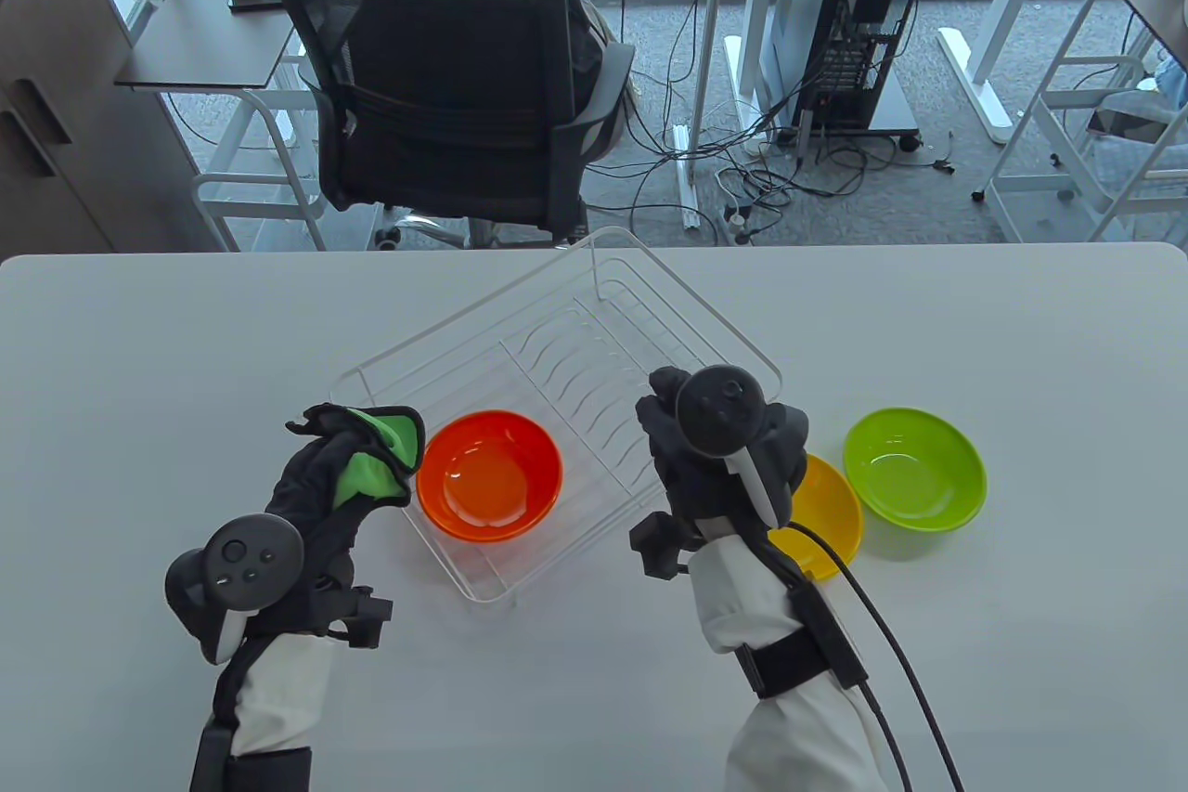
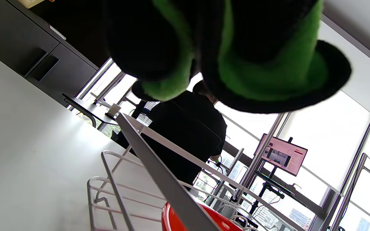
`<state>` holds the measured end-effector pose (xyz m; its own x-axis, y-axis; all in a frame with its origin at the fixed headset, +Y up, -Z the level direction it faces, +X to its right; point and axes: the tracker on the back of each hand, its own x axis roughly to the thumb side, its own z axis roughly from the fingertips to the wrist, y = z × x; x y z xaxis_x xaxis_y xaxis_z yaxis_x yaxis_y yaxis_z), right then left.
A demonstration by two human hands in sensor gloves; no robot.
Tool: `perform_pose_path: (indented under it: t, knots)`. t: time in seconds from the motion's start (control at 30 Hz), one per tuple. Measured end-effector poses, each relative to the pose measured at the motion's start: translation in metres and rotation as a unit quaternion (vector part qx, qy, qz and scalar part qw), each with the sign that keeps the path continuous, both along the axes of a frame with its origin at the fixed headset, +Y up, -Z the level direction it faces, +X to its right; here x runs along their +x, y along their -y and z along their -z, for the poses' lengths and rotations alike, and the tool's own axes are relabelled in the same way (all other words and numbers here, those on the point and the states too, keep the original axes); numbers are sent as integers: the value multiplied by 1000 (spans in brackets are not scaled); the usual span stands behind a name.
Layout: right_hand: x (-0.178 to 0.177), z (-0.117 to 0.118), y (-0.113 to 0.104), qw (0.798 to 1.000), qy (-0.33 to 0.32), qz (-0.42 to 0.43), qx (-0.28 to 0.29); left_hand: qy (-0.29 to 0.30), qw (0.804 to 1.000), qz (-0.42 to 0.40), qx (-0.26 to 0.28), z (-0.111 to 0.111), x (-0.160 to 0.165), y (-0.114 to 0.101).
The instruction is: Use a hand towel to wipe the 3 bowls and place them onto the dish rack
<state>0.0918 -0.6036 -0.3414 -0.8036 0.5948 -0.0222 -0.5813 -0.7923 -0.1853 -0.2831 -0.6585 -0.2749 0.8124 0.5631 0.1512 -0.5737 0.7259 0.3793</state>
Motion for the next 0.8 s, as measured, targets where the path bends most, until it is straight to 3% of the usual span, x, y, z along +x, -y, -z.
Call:
perform_pose_path:
  t: [0.3,0.8]
  knots:
    - [37,-17,26,999,27,-28,1,5,1000,0,-2,0,1,1]
    - [90,-17,57,989,118,-76,-51,11,1000,12,-10,1,4,3]
